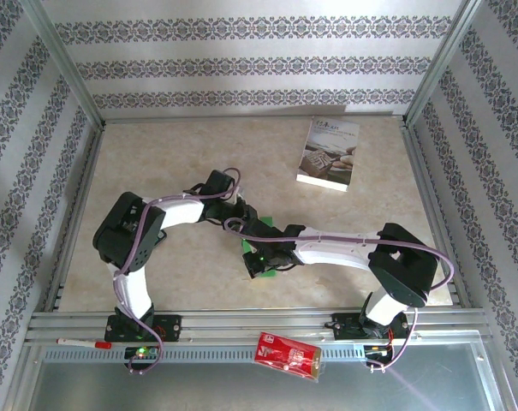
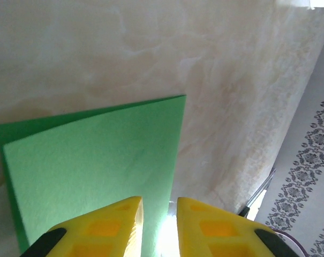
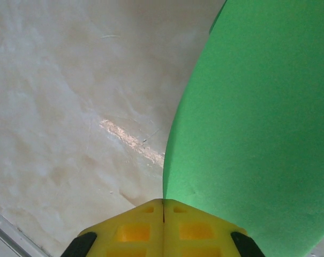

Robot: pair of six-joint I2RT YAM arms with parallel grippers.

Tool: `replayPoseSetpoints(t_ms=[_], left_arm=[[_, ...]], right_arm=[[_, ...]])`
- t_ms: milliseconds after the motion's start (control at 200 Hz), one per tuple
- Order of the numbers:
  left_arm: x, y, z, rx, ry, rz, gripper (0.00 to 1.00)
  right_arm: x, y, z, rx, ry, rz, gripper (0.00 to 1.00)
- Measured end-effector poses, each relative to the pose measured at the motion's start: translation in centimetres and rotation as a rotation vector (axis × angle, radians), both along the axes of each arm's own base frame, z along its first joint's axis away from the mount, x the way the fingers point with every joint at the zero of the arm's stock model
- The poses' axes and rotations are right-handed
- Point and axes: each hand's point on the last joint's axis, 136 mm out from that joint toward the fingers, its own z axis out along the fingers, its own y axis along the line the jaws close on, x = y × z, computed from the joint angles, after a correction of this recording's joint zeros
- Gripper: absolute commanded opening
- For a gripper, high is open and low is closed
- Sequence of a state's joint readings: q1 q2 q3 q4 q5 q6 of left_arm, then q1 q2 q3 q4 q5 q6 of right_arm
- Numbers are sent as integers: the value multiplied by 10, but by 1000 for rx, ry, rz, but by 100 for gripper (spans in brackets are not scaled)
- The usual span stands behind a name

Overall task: Fold a paper plane with a square sheet of paper (pick it up from the middle)
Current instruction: Turn over the paper at the center of the table, then third fold the triangle at the center of the table.

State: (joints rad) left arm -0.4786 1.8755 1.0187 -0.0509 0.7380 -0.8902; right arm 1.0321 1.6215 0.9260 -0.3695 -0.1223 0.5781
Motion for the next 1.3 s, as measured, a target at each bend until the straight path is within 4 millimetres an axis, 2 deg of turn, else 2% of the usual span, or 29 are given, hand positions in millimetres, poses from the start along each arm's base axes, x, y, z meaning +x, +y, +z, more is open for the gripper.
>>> replayPoseSetpoints(t_ms=[175,465,834,1064,1299], left_arm=[[-1,-1,-19,24,25,-27,20],[-1,-1,-20,32,3,-63,19],[-1,-2,-22,33,-1,-78,17],[1,-4,-22,28,-13,-97,17],[2,-5,-22,26,-20,-110,16]], right_arm=[[2,4,2,26,-8,1,14],[5,1,-3,49,8,-4,17],[9,-3,-5,69,7,-2,4],[24,-7,2,115,21,-38,5],[42,-22,3,147,45,-82,6]])
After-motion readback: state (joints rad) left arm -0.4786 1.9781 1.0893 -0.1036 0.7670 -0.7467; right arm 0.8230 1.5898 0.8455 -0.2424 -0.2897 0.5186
